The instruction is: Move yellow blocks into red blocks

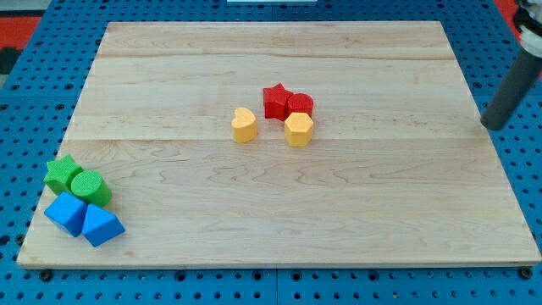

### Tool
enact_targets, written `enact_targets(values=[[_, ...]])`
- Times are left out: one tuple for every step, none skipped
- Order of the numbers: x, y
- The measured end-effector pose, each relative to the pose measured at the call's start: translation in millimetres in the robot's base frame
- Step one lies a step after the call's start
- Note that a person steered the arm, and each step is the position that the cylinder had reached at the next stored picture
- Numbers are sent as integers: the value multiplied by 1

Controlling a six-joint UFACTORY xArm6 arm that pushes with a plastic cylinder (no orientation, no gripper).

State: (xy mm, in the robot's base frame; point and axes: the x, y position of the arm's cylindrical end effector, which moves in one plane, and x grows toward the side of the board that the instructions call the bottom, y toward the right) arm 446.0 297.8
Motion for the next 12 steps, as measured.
enact_targets(values=[[20,-107],[18,-229],[-7,-254],[-2,-286],[52,-291],[46,-337],[19,-341],[10,-378],[-8,-359],[-25,-345],[7,-367],[99,-361]])
